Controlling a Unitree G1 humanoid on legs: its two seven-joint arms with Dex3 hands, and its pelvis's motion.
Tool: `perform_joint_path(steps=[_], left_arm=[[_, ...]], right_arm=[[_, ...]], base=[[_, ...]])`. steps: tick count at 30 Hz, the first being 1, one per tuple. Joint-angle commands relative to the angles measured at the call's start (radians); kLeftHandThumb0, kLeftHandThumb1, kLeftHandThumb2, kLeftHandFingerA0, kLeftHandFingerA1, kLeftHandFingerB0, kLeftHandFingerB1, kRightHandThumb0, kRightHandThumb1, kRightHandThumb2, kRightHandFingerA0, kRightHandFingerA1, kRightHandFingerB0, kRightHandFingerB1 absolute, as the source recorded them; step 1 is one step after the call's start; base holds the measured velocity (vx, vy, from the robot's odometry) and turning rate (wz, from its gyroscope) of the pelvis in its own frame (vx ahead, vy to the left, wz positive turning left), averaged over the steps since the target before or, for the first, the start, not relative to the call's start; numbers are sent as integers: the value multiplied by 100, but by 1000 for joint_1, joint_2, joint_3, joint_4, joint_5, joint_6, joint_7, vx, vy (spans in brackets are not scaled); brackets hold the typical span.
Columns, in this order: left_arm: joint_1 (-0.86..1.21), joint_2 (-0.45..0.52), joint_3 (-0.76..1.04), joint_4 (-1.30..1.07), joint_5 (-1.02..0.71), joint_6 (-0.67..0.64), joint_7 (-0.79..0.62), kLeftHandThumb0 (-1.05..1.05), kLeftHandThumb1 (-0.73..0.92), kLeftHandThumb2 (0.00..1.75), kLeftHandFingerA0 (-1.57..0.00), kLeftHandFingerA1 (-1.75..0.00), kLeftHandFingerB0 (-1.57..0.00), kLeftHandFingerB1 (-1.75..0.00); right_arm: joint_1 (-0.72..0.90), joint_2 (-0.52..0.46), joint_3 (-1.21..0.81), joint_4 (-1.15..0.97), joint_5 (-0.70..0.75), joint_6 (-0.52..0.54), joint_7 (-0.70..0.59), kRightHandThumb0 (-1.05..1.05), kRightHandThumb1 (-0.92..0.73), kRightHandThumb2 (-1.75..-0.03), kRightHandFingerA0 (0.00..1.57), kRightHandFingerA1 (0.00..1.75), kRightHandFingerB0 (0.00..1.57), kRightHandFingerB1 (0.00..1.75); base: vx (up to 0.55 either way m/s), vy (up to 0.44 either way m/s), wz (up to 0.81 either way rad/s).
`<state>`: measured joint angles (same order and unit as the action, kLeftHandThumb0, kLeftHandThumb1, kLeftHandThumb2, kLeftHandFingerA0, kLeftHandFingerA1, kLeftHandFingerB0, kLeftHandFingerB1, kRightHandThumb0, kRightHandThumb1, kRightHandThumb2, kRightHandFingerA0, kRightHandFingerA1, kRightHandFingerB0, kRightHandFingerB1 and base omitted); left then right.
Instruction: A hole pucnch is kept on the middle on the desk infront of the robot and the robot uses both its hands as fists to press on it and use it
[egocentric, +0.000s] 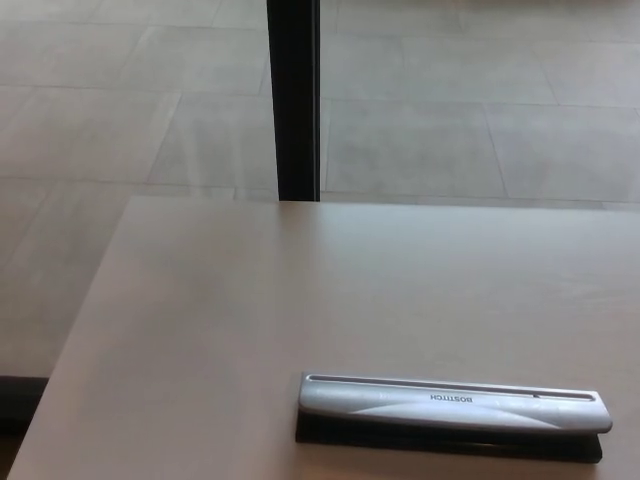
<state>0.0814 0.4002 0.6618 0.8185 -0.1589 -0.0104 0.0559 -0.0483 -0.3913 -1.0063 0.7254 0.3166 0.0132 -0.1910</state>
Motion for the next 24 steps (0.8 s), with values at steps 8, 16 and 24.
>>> perform_joint_path(steps=[8, 16, 24], left_arm=[[-576, -129, -9, -928, -272, 230, 335, -39, 63, 85, -92, -172, -73, -125], [-643, -296, -260, -1090, -152, 224, 255, -16, 79, 84, -86, -175, -62, -119], [-496, -478, -581, -1139, -138, 190, 52, -9, 49, 134, -94, -175, -77, -140]], right_arm=[[-479, -99, -6, -457, 268, 140, -144, -49, -42, -108, 123, 175, 100, 122], [-414, 93, 242, -888, 285, 192, -84, -42, -35, -120, 116, 168, 101, 125], [-200, 267, 550, -1157, 235, 253, -4, -22, -71, -101, 100, 175, 73, 120]], base=[[0, 0, 0], [0, 0, 0], [0, 0, 0]])
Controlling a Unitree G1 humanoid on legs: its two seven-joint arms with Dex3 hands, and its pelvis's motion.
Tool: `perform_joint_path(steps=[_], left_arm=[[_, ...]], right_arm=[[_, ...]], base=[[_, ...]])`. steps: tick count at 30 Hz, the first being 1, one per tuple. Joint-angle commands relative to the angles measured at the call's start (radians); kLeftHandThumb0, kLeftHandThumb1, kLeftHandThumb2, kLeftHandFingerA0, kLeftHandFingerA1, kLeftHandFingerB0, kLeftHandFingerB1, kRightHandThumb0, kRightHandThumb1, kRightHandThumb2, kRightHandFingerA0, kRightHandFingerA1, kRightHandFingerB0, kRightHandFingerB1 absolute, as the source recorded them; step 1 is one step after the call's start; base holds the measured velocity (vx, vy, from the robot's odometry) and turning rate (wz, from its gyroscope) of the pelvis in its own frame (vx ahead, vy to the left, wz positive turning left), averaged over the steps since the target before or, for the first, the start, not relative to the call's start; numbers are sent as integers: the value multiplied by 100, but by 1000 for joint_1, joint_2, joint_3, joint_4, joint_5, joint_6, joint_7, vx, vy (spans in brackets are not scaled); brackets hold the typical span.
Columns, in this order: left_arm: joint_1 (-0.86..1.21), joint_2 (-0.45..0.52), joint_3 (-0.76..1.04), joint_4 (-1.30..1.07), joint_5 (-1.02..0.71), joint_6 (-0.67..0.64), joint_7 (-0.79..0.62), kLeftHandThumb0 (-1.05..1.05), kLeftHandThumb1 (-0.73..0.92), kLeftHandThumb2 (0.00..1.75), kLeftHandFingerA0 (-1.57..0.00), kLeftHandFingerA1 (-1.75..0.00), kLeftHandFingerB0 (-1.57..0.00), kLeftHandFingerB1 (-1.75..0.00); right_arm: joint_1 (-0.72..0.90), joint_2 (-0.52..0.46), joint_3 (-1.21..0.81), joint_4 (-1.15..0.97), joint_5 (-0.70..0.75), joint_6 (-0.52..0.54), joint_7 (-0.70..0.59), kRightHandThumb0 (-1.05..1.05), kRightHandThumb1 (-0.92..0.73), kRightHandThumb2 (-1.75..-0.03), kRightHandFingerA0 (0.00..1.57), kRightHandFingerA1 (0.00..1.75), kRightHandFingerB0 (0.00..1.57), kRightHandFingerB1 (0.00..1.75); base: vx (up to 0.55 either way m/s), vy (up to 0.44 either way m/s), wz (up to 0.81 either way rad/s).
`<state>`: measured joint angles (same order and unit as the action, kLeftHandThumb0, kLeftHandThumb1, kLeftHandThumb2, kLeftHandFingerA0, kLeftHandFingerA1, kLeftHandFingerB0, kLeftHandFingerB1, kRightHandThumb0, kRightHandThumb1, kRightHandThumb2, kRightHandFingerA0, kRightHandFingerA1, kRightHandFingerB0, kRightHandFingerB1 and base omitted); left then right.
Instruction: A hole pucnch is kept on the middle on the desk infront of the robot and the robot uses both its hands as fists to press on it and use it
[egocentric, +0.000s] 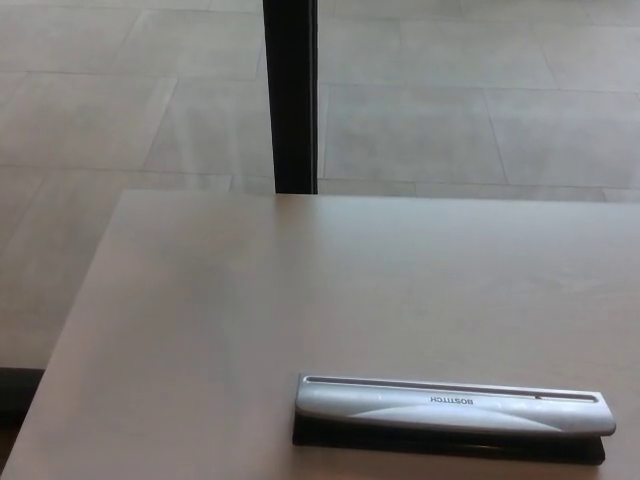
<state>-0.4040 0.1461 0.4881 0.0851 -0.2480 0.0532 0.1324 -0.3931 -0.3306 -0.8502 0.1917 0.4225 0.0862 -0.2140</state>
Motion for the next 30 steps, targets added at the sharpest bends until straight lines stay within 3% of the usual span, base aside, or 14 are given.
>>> perform_joint_path(steps=[1, 3, 4, 5, 6, 7, 14, 15, 17, 20, 24, 25, 26, 30], left_arm=[[21, -264, -465, -396, -19, 118, -23, -10, 51, 132, -92, -175, -76, -145], [35, -298, -498, -398, -8, 134, -6, -14, 57, 125, -90, -175, -75, -148], [46, -311, -521, -396, -3, 144, -4, -12, 58, 125, -91, -175, -67, -160], [66, -334, -564, -392, 7, 159, -4, -11, 58, 124, -91, -175, -67, -161], [84, -349, -593, -385, 7, 158, -10, -21, 59, 119, -118, -148, -84, -124], [102, -366, -617, -383, 1, 165, -10, -14, 64, 111, -87, -175, -64, -156], [152, -421, -685, -395, 4, 213, 19, -19, 67, 103, -88, -175, -65, -147], [168, -428, -716, -373, 21, 202, 14, -21, 67, 105, -89, -175, -59, -158], [173, -432, -726, -373, 26, 214, 23, -22, 66, 107, -88, -175, -68, -148], [190, -434, -765, -355, 16, 224, 40, -24, 68, 103, -88, -175, -58, -157], [231, -467, -813, -340, 24, 231, 107, -22, 76, 95, -85, -175, -55, -148], [257, -489, -835, -337, 41, 225, 152, -22, 76, 93, -84, -175, -54, -147], [263, -491, -841, -338, 43, 224, 165, -22, 76, 93, -84, -175, -54, -147], [317, -510, -877, -302, 35, 187, 218, -23, 76, 92, -83, -175, -55, -139]], right_arm=[[184, 239, 452, -643, 91, 177, 21, -16, -71, -98, 121, 175, 71, 116], [199, 256, 480, -641, 69, 162, 37, -11, -71, -101, 120, 175, 73, 118], [214, 263, 497, -632, 62, 155, 54, -14, -69, -110, 102, 175, 75, 124], [241, 276, 529, -611, 55, 142, 89, -13, -69, -109, 101, 175, 74, 126], [259, 291, 552, -602, 56, 142, 102, -17, -66, -110, 103, 175, 76, 130], [278, 304, 576, -600, 49, 147, 103, -21, -65, -109, 104, 175, 76, 132], [338, 320, 633, -597, 42, 129, 131, -22, -65, -113, 101, 175, 72, 144], [353, 331, 657, -603, 37, 136, 124, -20, -65, -111, 101, 175, 60, 158], [358, 330, 670, -605, 40, 137, 126, -20, -68, -109, 99, 175, 58, 156], [387, 318, 709, -609, 27, 130, 153, -23, -69, -109, 99, 175, 57, 157], [425, 317, 757, -606, -23, 143, 130, -23, -69, -108, 102, 175, 60, 162], [439, 318, 771, -604, -37, 149, 124, -25, -68, -109, 98, 175, 70, 149], [442, 316, 774, -604, -40, 149, 122, -25, -68, -109, 98, 175, 70, 149], [469, 303, 792, -598, -75, 177, 107, -29, -67, -106, 103, 175, 58, 163]], base=[[0, 0, 0], [0, 0, 0], [0, 0, 0], [0, 0, 0], [0, 0, 0], [0, 0, 0], [0, 0, 0], [0, 0, 0], [0, 0, 0], [0, 0, 0], [0, 0, 0], [0, 0, 0], [0, 0, 0], [0, 0, 0]])
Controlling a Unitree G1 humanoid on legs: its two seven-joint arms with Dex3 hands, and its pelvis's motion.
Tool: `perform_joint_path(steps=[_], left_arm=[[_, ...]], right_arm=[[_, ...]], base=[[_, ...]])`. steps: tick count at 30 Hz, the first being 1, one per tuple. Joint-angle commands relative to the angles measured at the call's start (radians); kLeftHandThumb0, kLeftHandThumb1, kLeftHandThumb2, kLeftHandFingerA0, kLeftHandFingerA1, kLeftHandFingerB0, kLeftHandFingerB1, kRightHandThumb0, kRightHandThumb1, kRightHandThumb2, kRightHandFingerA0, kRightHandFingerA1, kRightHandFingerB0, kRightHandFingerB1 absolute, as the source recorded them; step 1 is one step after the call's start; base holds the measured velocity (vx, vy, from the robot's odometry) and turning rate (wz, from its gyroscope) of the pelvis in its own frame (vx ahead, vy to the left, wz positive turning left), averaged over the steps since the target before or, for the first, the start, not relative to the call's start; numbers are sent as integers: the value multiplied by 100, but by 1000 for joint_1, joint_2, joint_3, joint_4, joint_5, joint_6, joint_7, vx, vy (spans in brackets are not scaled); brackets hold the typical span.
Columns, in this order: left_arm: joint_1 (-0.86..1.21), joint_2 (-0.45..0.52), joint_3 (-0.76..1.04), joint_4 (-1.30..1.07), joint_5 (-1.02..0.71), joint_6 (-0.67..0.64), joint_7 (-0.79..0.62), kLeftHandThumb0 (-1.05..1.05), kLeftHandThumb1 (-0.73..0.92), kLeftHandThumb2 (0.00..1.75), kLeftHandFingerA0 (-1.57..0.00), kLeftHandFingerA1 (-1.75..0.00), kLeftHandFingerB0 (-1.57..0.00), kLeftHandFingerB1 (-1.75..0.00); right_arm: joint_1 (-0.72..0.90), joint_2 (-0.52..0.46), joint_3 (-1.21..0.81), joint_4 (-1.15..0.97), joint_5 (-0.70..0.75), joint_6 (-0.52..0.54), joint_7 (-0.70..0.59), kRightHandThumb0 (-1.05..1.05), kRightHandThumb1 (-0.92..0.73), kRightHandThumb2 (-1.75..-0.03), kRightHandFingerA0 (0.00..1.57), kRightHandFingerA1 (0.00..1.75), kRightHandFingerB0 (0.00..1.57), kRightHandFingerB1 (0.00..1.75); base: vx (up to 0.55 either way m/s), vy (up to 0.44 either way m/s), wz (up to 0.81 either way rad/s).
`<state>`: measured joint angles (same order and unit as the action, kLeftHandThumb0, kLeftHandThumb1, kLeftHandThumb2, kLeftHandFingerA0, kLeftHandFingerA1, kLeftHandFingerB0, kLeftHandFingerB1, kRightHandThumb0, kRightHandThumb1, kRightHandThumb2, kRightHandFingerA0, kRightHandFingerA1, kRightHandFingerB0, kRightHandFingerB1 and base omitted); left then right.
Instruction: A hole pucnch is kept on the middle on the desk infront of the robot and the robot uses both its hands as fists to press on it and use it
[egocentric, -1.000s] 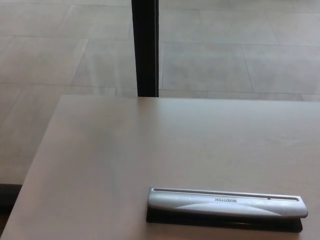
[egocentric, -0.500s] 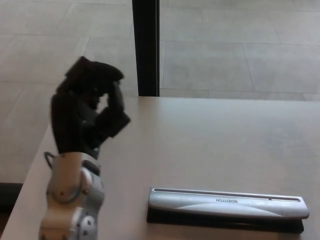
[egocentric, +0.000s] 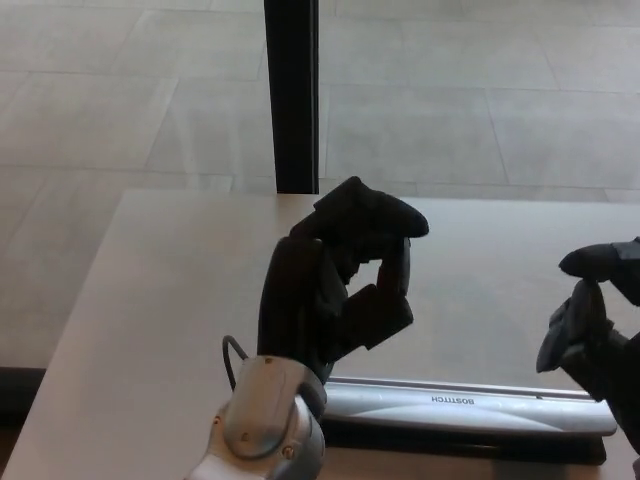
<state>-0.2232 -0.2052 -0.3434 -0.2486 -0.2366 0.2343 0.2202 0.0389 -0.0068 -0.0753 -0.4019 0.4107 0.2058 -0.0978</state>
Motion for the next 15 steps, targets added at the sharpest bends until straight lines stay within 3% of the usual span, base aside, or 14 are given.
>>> perform_joint_path(steps=[1, 7, 9, 12, 15], left_arm=[[143, -157, -50, 34, 15, 3, 132, -23, 76, 92, -83, -175, -55, -139], [218, -205, -87, 107, -35, -80, 153, -27, 77, 92, -86, -175, -52, -157], [261, -263, -93, 166, -48, -145, 191, -28, 76, 93, -88, -175, -54, -153], [286, -310, -96, 253, -49, -215, 227, -35, 84, 76, -90, -175, -52, -151], [308, -336, -100, 308, -49, -253, 258, -37, 86, 73, -89, -175, -51, -149]], right_arm=[[41, -22, 18, -5, -67, 63, -12, -29, -67, -106, 103, 175, 58, 163], [71, -11, 21, 18, -91, 61, -21, -31, -65, -105, 102, 175, 58, 162], [80, 0, 27, 27, -97, 62, -29, -32, -65, -103, 102, 175, 60, 160], [93, 25, 38, 43, -116, 38, -43, -31, -63, -108, 104, 175, 63, 162], [124, 51, 59, 42, -144, 12, -59, -31, -64, -107, 104, 175, 63, 161]], base=[[0, 0, 0], [0, 0, 0], [0, 0, 0], [0, 0, 0], [0, 0, 0]])
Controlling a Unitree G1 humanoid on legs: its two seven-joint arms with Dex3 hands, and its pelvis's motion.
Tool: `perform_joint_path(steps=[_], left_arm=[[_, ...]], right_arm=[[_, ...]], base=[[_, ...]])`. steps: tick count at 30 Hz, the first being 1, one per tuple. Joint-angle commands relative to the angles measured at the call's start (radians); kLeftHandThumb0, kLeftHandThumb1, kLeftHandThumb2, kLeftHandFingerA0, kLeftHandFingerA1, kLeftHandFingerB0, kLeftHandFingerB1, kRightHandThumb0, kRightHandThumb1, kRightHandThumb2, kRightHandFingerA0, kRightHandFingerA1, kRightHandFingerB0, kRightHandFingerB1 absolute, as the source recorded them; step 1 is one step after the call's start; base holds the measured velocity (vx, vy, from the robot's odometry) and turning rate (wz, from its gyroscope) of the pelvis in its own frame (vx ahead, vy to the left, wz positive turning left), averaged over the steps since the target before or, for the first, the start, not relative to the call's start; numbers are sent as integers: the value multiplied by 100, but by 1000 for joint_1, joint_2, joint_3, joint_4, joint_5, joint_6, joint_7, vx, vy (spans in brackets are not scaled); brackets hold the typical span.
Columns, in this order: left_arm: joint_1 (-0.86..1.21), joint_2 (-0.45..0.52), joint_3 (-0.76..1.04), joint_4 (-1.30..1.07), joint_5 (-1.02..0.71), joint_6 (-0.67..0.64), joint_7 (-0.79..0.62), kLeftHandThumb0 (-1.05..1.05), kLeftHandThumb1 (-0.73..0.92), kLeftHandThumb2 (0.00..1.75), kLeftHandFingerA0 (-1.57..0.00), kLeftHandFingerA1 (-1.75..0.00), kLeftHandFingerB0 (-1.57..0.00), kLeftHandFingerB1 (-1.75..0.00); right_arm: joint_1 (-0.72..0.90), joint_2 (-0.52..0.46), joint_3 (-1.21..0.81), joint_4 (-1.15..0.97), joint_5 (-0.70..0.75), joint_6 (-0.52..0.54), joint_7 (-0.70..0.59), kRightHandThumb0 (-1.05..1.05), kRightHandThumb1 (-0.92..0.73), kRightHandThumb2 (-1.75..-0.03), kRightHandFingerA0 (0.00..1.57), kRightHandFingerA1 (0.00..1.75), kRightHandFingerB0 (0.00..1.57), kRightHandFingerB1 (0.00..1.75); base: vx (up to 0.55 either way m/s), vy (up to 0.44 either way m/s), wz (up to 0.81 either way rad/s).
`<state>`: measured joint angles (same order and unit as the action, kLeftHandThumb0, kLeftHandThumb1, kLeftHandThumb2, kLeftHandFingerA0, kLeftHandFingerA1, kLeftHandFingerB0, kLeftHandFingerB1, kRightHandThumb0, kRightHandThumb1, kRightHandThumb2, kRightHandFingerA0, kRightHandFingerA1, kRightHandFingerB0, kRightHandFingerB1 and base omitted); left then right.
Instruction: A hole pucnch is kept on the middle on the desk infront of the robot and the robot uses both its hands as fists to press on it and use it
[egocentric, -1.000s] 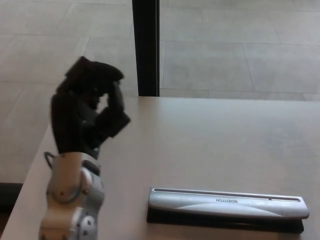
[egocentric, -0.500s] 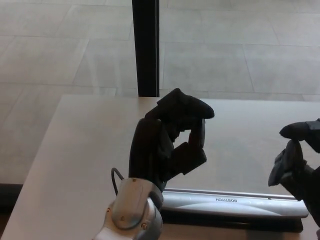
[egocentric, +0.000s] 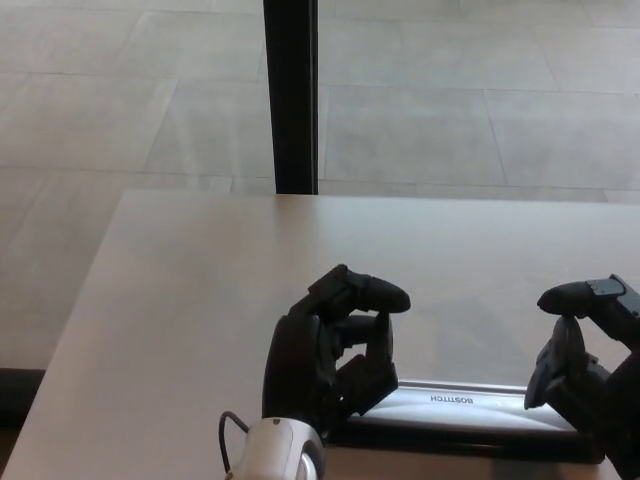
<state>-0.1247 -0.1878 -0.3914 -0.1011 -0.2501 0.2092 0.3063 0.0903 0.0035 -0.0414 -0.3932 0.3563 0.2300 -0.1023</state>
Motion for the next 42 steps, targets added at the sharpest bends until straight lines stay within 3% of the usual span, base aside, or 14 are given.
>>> perform_joint_path(steps=[1, 4, 6, 9, 14, 17, 25, 26, 29, 30, 34, 38, 42], left_arm=[[213, -362, -54, 177, -31, -238, 187, -37, 87, 72, -88, -175, -51, -146], [217, -393, -64, 245, -3, -303, 238, -35, 87, 73, -84, -175, -52, -138], [211, -417, -68, 296, 15, -344, 272, -36, 87, 73, -86, -175, -52, -141], [203, -428, -72, 337, 23, -387, 289, -37, 87, 73, -85, -175, -52, -140], [205, -435, -90, 382, 31, -432, 315, -39, 90, 70, -84, -175, -51, -141], [215, -438, -115, 432, 70, -495, 362, -36, 89, 70, -87, -175, -53, -146], [175, -432, -128, 531, 141, -578, 439, -32, 85, 80, -92, -175, -56, -148], [164, -423, -134, 553, 163, -590, 452, -32, 85, 79, -93, -175, -55, -149], [145, -413, -145, 581, 193, -604, 480, -32, 85, 79, -93, -175, -55, -156], [137, -410, -147, 606, 206, -620, 487, -31, 81, 85, -95, -175, -58, -158], [104, -393, -169, 695, 260, -651, 518, -28, 76, 97, -93, -175, -60, -161], [97, -401, -197, 755, 279, -683, 530, -29, 76, 93, -89, -175, -66, -150], [100, -399, -214, 773, 277, -718, 515, -28, 77, 90, -89, -175, -66, -151]], right_arm=[[83, 49, 31, 36, -95, -25, -56, -32, -64, -107, 104, 175, 64, 161], [121, 89, 46, 60, -115, -73, -74, -32, -66, -103, 103, 175, 63, 160], [151, 123, 64, 81, -133, -107, -89, -33, -66, -104, 104, 175, 61, 167], [169, 137, 85, 105, -161, -141, -89, -34, -65, -104, 104, 175, 64, 163], [171, 146, 89, 178, -211, -216, -99, -31, -69, -102, 100, 175, 73, 152], [150, 142, 30, 272, -203, -293, -92, -32, -70, -98, 100, 175, 62, 168], [113, 127, -64, 448, -157, -379, -71, -32, -65, -103, 104, 175, 65, 164], [103, 124, -80, 496, -151, -398, -73, -32, -64, -105, 100, 175, 72, 157], [81, 124, -90, 537, -142, -418, -68, -32, -66, -102, 101, 175, 64, 169], [71, 128, -97, 550, -129, -421, -64, -31, -65, -106, 98, 175, 72, 160], [43, 146, -116, 588, -95, -424, -61, -28, -67, -106, 99, 175, 71, 159], [13, 144, -126, 618, -95, -422, -73, -27, -66, -107, 102, 175, 76, 154], [-7, 149, -132, 626, -92, -419, -79, -26, -67, -108, 101, 175, 76, 156]], base=[[0, 0, 0], [0, 0, 0], [0, 0, 0], [0, 0, 0], [0, 0, 0], [0, 0, 0], [0, 0, 0], [0, 0, 0], [0, 0, 0], [0, 0, 0], [0, 0, 0], [0, 0, 0], [0, 0, 0]])
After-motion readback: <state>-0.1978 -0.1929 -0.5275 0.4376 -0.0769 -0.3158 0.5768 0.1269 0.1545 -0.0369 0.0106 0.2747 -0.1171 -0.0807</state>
